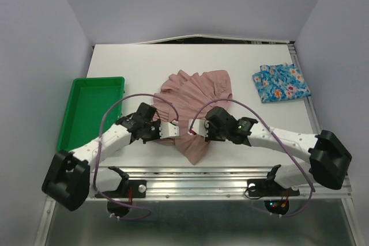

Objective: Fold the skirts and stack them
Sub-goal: Fold the skirt

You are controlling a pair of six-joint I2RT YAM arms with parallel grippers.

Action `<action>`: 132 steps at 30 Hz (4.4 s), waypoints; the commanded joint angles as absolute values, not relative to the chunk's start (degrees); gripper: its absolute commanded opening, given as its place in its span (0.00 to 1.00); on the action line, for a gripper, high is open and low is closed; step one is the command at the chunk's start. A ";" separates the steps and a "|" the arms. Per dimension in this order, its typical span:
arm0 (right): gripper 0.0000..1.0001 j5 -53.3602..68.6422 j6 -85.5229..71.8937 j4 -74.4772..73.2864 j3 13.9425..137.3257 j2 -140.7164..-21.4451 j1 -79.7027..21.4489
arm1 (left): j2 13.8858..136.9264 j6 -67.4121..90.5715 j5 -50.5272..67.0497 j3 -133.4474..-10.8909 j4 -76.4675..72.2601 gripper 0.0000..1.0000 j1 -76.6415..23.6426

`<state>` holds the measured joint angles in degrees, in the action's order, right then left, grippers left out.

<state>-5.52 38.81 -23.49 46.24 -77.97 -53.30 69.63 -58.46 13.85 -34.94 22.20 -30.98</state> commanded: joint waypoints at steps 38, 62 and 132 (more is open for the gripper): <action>0.01 50.17 19.59 -40.95 65.84 -84.10 -13.29 | 91.54 -43.07 12.91 -88.92 14.24 0.00 -25.84; 0.01 45.34 13.99 -44.37 60.55 -98.61 -11.43 | 103.57 -32.09 5.98 -93.01 12.83 0.59 -25.84; 0.06 47.46 5.45 -42.54 57.66 -96.33 -11.43 | 84.64 -0.35 39.99 -50.98 -4.04 0.19 -41.05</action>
<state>47.75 4.32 -42.65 57.47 -98.30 -11.68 88.64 -0.89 39.00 -49.74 -1.52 -42.09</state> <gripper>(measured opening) 0.057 0.264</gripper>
